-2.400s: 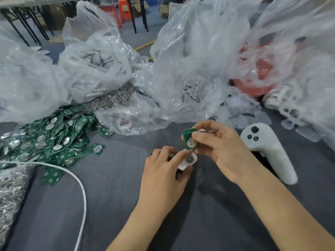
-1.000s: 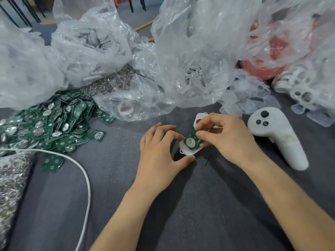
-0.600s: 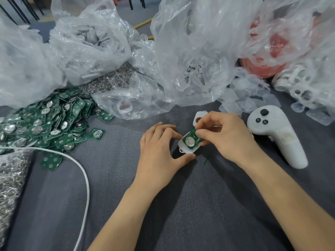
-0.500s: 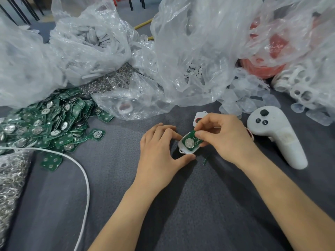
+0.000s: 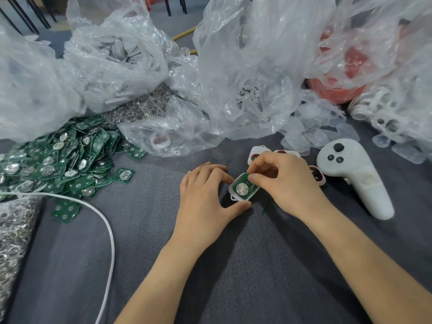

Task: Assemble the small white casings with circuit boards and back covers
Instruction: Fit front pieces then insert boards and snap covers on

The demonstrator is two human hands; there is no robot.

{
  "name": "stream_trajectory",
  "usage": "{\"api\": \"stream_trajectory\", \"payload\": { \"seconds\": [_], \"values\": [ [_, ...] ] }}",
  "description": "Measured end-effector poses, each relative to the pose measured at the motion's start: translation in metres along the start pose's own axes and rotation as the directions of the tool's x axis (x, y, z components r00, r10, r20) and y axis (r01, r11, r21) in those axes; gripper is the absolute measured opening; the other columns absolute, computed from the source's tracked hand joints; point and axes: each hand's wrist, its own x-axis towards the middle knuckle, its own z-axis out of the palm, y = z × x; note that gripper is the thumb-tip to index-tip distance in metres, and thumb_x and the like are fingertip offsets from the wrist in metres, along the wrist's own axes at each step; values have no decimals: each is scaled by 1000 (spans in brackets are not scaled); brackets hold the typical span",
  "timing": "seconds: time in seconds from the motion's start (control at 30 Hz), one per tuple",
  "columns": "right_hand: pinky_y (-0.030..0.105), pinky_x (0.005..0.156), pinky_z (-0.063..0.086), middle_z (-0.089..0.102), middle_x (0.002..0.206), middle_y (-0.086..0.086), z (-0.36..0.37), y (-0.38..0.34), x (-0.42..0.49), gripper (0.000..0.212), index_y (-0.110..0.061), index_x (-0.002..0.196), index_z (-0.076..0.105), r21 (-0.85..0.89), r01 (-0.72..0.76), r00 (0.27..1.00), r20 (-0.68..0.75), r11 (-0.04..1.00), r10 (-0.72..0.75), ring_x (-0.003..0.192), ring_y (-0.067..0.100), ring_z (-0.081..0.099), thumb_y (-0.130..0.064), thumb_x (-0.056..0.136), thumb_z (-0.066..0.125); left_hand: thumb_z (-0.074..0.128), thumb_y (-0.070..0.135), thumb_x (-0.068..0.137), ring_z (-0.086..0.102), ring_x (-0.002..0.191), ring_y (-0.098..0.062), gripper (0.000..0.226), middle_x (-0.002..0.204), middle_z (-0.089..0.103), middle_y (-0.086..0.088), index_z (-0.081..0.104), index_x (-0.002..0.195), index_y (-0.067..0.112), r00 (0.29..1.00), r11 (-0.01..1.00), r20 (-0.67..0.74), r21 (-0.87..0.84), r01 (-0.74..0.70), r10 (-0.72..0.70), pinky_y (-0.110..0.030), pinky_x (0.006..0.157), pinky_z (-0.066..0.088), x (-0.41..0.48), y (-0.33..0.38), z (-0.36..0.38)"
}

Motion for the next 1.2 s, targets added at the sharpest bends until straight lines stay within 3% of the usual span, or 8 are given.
{"api": "stream_trajectory", "payload": {
  "seconds": [0.17, 0.37, 0.63, 0.77, 0.83, 0.93, 1.1, 1.2],
  "values": [
    [4, 69, 44, 66, 77, -12, 3, -1, -1, 14, -25, 81, 68, -49, 25, 1000, -10, 998, -25, 75, -3, 61, -12, 83, 71, 69, 59, 66, 36, 128, -10, 49, 127, 52, 11, 60, 102, 27, 1000, 1000, 0, 2, -5, 5, -30, 108, 19, 0, 0, 0],
    [9, 72, 45, 61, 77, -11, 8, -2, -4, 8, -18, 85, 69, -184, 102, 993, -48, 978, -113, 73, -1, 58, -11, 83, 70, 67, 59, 67, 39, 126, -10, 49, 125, 53, 10, 60, 102, 26, 1000, 1000, -4, 5, -17, 17, -35, 109, 23, 0, -1, 0],
    [4, 67, 40, 50, 75, -17, 9, -1, -2, 9, -21, 83, 68, -210, 108, 993, -21, 972, -115, 69, -4, 52, -12, 81, 71, 67, 58, 67, 38, 126, -8, 48, 125, 53, 11, 60, 101, 25, 1000, 1000, 1, -8, -14, 14, -35, 110, 21, 0, 0, 0],
    [8, 63, 40, 50, 76, -17, 9, 0, -1, 8, -20, 84, 68, -214, 92, 995, -13, 972, -97, 69, -2, 51, -12, 82, 70, 76, 50, 68, 44, 121, -14, 52, 119, 55, 10, 58, 109, 23, 998, 998, -19, -12, -59, 59, -40, 106, 31, 0, 3, -1],
    [10, 64, 40, 51, 77, -15, 9, 1, -1, 8, -20, 86, 68, -216, 93, 995, -4, 972, -96, 71, -1, 52, -13, 82, 69, 84, 39, 66, 49, 117, -20, 46, 113, 59, 8, 63, 103, 21, 988, 990, -57, 2, -142, 142, -43, 100, 37, 1, 3, -2],
    [11, 65, 41, 54, 82, -12, 9, 1, 0, 7, -19, 87, 69, -226, 101, 995, 7, 969, -102, 72, 1, 53, -13, 83, 68, 83, 40, 66, 56, 107, -25, 32, 98, 66, 8, 71, 86, 19, 968, 972, -103, 69, -224, 230, -45, 95, 38, 1, 1, -4],
    [6, 66, 41, 60, 80, -11, 7, 1, 0, 9, -21, 83, 69, -145, 73, 997, 10, 987, -72, 73, -2, 56, -12, 83, 70, 79, 42, 65, 58, 100, -25, 26, 89, 68, 10, 72, 76, 19, 970, 974, -114, 95, -203, 214, -55, 93, 39, 0, 3, -4],
    [7, 64, 42, 63, 74, -11, 1, 3, 1, 10, -24, 79, 67, -50, -1, 1000, -18, 999, 0, 69, -4, 58, -15, 80, 73, 84, 36, 65, 57, 98, -24, 22, 88, 69, 11, 73, 74, 18, 982, 988, -106, 19, -153, 154, -57, 90, 40, 0, 2, -4]
  ]
}}
